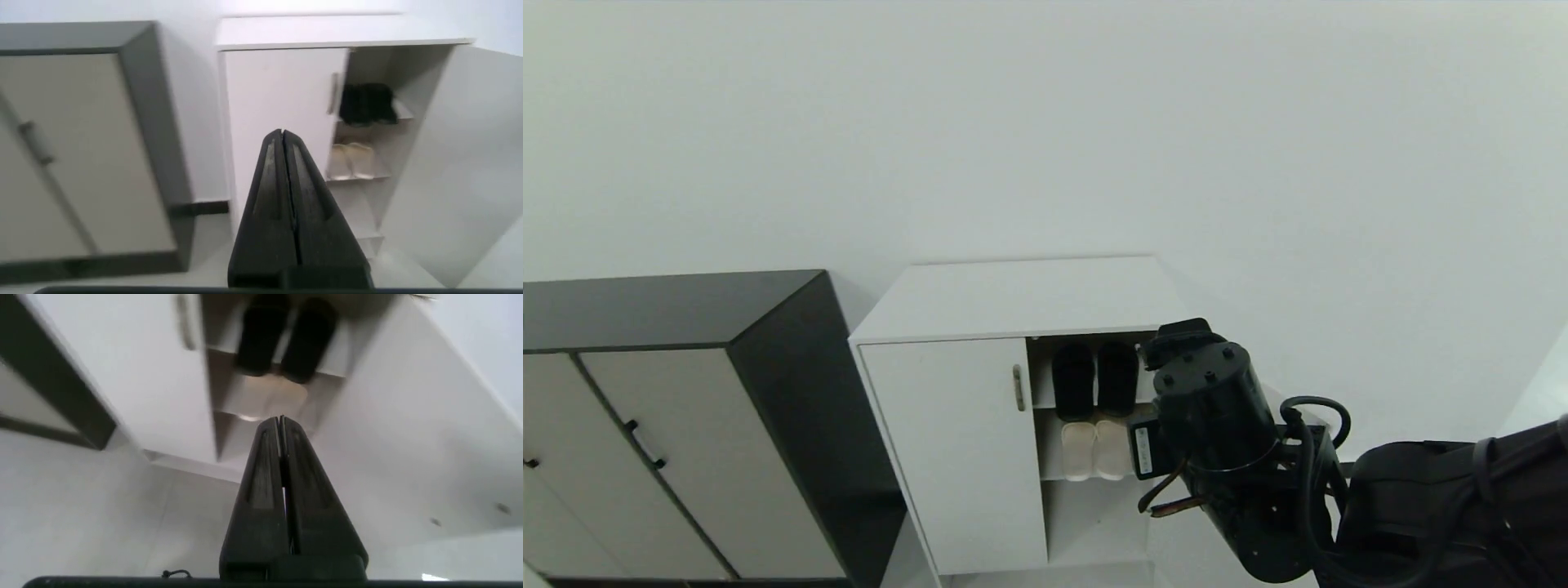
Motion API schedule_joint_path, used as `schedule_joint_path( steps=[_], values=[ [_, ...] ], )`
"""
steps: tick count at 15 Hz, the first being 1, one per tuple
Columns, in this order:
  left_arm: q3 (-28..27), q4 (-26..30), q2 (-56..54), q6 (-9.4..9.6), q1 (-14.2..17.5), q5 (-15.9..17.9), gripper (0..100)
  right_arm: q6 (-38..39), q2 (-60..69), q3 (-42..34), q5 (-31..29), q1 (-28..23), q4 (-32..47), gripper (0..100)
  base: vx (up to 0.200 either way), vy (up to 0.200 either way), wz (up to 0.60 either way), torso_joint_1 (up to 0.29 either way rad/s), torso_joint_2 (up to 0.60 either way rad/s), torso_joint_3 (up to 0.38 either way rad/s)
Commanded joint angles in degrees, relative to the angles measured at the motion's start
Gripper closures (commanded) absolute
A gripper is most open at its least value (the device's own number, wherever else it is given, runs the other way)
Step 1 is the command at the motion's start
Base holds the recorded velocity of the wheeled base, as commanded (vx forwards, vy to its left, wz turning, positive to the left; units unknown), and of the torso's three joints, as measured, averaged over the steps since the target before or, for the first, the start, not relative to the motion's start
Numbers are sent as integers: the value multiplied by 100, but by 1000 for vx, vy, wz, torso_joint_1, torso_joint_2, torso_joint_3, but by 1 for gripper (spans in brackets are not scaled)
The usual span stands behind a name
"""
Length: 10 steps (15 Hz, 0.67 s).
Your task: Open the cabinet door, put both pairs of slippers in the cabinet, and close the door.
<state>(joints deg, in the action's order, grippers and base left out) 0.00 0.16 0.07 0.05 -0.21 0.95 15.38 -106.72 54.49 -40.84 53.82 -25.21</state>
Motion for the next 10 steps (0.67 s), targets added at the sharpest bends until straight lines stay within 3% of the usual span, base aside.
schedule_joint_path(
  steps=[1,3,10],
  values=[
    [0,2,1,4,3,2,100,0,2,0,-3,6,-1,100,0,0,-600,2,2,2],
    [0,2,1,-5,3,2,100,0,19,0,-12,6,-37,100,0,0,-600,12,5,5],
    [0,2,1,13,3,2,100,-176,28,0,-29,-188,-353,100,0,0,0,0,0,0]
  ],
)
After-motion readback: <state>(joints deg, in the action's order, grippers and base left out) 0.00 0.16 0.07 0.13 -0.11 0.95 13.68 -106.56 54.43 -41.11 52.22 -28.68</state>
